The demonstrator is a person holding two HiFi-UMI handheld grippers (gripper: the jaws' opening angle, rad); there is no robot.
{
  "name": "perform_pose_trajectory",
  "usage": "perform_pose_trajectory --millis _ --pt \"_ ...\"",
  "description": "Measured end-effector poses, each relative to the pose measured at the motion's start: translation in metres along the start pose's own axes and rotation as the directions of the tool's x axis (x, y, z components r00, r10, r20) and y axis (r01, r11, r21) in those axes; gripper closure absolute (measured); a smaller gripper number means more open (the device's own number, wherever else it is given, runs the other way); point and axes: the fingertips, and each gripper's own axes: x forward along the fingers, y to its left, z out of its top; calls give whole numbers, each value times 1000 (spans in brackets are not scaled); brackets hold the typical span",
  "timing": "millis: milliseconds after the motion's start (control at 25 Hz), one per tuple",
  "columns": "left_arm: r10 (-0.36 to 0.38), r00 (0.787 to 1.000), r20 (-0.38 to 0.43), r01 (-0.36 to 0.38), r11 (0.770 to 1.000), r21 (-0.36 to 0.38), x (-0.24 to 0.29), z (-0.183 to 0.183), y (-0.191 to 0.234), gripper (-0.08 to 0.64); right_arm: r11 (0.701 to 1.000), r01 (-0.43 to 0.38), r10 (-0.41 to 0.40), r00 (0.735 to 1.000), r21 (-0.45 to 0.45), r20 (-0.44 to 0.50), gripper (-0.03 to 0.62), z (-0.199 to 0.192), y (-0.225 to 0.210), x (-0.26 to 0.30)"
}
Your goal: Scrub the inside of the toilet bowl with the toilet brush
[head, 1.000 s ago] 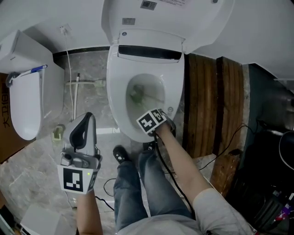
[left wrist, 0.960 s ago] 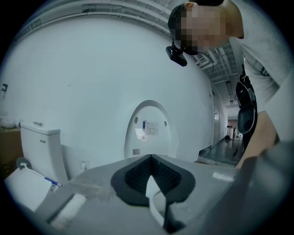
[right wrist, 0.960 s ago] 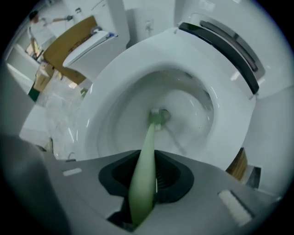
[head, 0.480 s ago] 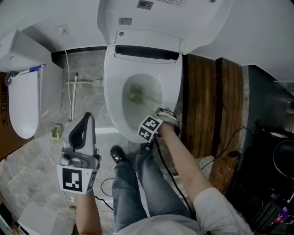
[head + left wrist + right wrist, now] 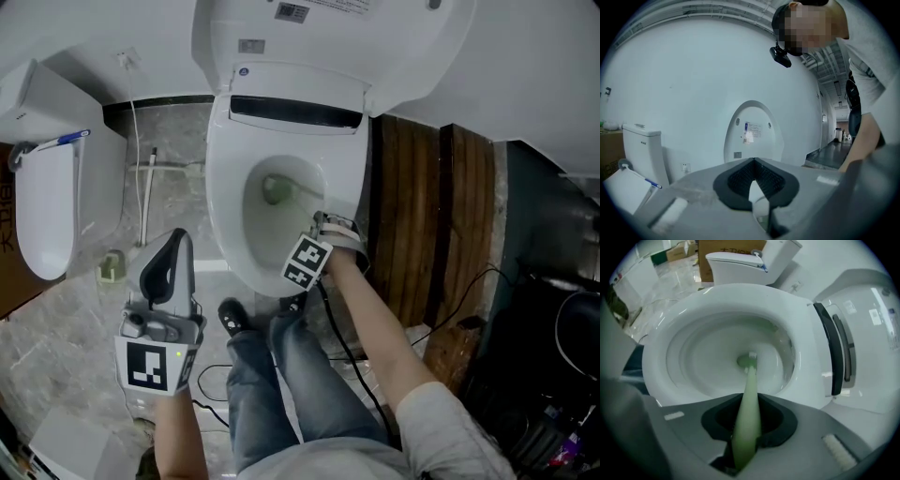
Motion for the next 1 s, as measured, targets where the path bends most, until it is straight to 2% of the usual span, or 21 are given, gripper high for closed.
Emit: perform_pose_trajectory --millis 120,280,400,600,680,760,1000 --pt "11 1000 -3 -11 1000 0 3 0 -1 560 990 66 -62 998 -128 32 517 7 -15 0" --pt "37 999 2 -37 999 -2 5 2 1 560 945 136 -119 990 -298 73 515 16 -29 1" --pt "42 999 18 -41 999 -9 6 7 1 560 920 155 -148 988 -359 47 517 14 -38 7" --pt "44 996 71 -44 999 -9 6 17 0 560 918 138 -163 986 -371 -38 517 0 -46 14" --pt "58 997 49 -58 998 -6 5 15 1 560 924 114 -153 985 -365 -78 517 -7 -44 17" --pt "69 998 14 -69 998 1 3 9 2 560 933 80 -129 985 -350 -118 517 -14 -40 18" --pt "60 998 8 -60 998 14 1 9 -3 560 968 -36 -15 980 -248 -198 517 -30 -21 19"
